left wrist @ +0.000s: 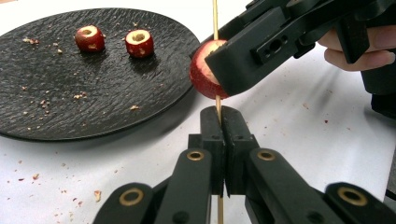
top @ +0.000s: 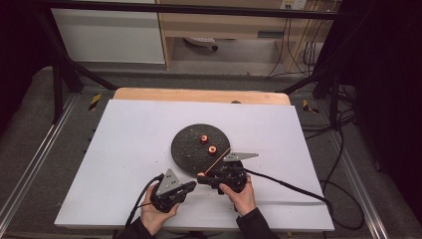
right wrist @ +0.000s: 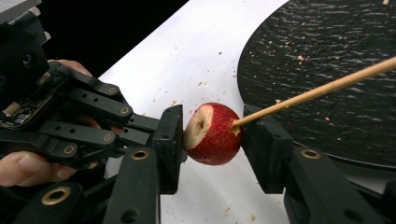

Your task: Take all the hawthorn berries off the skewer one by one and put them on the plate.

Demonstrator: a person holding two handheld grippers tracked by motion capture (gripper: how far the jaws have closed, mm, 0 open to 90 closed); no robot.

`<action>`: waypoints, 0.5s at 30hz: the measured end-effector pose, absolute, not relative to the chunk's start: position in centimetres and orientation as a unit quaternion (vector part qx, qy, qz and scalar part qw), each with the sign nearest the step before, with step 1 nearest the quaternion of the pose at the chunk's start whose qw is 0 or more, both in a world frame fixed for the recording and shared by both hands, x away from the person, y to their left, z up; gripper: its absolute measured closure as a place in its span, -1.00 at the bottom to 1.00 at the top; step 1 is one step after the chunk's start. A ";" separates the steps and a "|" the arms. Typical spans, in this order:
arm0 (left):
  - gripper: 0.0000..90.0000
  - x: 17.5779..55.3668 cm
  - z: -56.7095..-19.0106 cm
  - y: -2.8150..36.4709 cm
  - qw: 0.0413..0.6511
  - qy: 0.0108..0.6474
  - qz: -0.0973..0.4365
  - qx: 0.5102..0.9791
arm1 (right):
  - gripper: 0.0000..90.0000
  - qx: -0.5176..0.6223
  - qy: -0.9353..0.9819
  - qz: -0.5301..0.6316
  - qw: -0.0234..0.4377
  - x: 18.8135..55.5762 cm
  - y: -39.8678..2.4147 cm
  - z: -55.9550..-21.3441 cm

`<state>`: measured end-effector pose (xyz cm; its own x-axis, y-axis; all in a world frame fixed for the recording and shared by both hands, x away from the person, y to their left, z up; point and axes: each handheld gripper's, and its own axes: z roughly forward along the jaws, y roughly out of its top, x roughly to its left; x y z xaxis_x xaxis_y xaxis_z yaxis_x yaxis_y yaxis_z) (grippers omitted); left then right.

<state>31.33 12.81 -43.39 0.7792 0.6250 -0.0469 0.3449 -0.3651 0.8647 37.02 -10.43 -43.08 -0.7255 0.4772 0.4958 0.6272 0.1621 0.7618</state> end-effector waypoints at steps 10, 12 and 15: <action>0.96 31.3 -43.4 12.8 0.478 0.296 0.146 0.814 | 0.39 -0.365 -0.759 -0.533 0.079 37.0 -10.5 -43.0; 0.96 31.3 -43.4 12.8 0.479 0.296 0.147 0.813 | 0.39 -0.365 -0.760 -0.532 0.078 37.0 -10.5 -43.0; 0.96 31.2 -43.3 12.8 0.481 0.295 0.149 0.812 | 0.40 -0.365 -0.759 -0.533 0.079 37.1 -10.5 -42.9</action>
<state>31.23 12.83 -43.34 0.7819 0.6220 -0.0419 0.3362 -0.3641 0.8686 37.07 -10.54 -42.91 -0.7209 0.4697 0.5096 0.6387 0.1647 0.7516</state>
